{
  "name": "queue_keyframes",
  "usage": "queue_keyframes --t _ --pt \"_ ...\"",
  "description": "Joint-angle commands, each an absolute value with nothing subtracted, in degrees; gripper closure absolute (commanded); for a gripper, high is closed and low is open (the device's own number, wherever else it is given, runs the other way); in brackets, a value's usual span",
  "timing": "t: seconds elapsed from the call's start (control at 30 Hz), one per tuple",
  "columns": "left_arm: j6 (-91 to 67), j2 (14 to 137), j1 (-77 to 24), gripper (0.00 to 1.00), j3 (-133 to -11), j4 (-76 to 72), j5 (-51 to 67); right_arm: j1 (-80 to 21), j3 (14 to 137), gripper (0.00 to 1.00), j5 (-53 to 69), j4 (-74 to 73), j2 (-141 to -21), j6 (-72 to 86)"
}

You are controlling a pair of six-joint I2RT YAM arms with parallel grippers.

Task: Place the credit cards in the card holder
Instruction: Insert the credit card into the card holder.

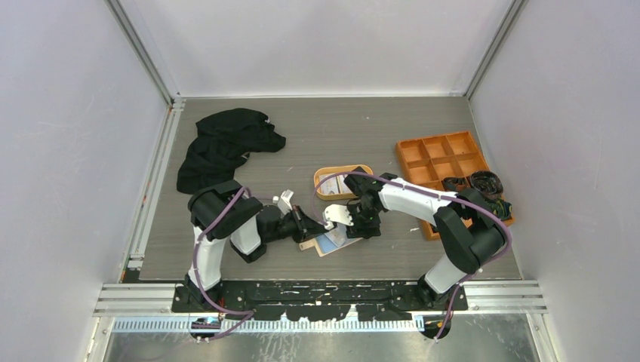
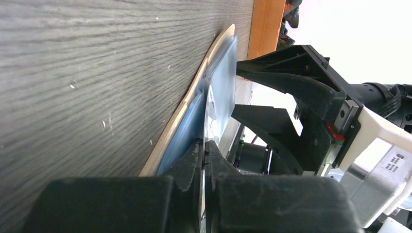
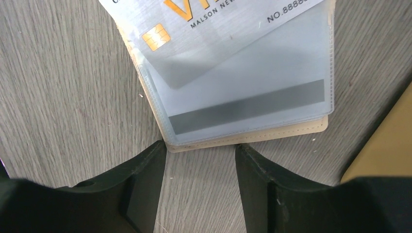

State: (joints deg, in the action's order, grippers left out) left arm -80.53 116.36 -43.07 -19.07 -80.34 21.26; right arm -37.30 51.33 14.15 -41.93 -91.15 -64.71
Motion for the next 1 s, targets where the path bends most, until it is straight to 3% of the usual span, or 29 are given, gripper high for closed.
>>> queue_keyframes --t 0.0,0.97 --pt "-82.2 119.3 -43.3 1.00 -20.7 -81.4 23.9 -38.2 51.6 0.41 16.3 -41.2 -92.5 -64.3" --pt "-81.2 120.8 -41.9 1.00 -26.0 -74.6 26.8 -41.7 50.4 0.41 16.5 -37.1 -91.6 -62.8"
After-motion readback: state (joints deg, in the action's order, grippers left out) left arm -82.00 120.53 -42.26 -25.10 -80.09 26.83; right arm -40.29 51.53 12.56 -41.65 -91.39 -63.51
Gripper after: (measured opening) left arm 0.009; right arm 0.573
